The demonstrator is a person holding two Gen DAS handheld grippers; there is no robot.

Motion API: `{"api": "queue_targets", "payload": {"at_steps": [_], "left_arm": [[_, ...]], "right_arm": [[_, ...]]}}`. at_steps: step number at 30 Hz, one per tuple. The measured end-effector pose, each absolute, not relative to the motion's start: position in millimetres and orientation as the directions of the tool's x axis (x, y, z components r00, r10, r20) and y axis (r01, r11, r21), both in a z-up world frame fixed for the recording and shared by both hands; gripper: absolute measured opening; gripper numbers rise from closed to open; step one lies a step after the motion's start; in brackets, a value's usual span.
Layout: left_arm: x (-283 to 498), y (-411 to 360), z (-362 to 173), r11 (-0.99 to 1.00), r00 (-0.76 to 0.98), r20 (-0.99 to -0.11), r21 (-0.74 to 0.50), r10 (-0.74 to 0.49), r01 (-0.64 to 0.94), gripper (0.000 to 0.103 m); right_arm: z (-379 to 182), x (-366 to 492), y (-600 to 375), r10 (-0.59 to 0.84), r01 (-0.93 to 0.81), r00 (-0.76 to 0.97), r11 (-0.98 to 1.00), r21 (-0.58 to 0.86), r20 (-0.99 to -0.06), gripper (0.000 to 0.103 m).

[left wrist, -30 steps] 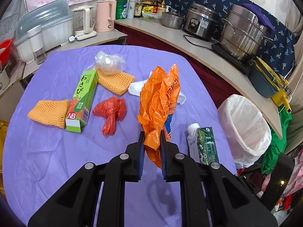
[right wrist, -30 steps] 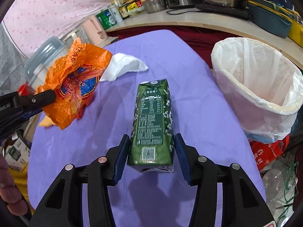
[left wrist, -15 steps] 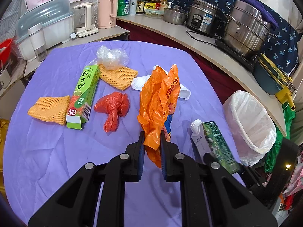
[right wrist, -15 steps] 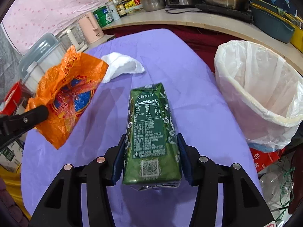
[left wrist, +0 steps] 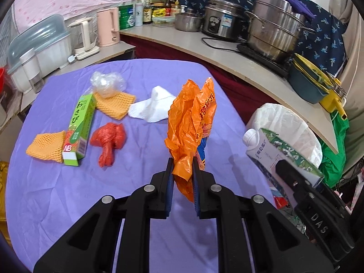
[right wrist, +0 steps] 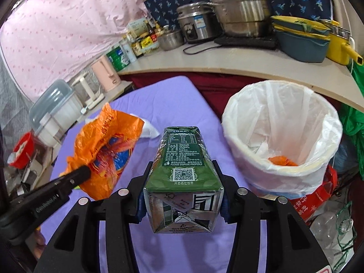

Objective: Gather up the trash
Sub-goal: 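Carry the carton and orange bag over the bin and open both grippers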

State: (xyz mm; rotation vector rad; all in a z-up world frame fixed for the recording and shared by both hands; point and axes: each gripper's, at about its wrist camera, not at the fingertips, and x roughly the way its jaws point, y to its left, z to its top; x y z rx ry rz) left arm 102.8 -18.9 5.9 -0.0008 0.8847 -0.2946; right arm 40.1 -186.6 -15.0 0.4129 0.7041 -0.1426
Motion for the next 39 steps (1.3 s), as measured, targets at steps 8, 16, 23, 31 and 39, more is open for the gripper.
{"api": "queue_targets", "payload": {"at_steps": [8,16,23,31,39], "left_arm": [[99.9,-79.1,13.2,0.93,0.573,-0.757,-0.125,-0.315,0.347,0.014],[98.9,-148.3,15.5,0.886,0.527,-0.756,-0.148,-0.388,0.44,0.014],[103.8,-197.4,10.7,0.863,0.501,-0.763,-0.144,-0.409,0.485,0.014],[118.7,-229.0,-9.5,0.864,0.472,-0.794,-0.127,-0.383,0.487,0.014],[129.5,-236.5,-22.0,0.877,0.477,-0.804,-0.111,-0.356,0.467,0.023]], "right_arm": [[-2.4,15.6,-249.7,-0.098,0.371,0.769,0.873,0.316,-0.631,0.047],[-10.7,1.1,-312.5,-0.189,0.472,0.739,0.83,0.297,-0.646,0.047],[-26.4,9.0,-345.7,-0.21,0.512,0.71,0.81,0.287,-0.672,0.047],[-48.1,21.8,-363.6,-0.199,0.53,0.684,0.797,0.291,-0.702,0.047],[-55.5,34.5,-371.2,-0.19,0.533,0.677,0.792,0.296,-0.711,0.048]]}}
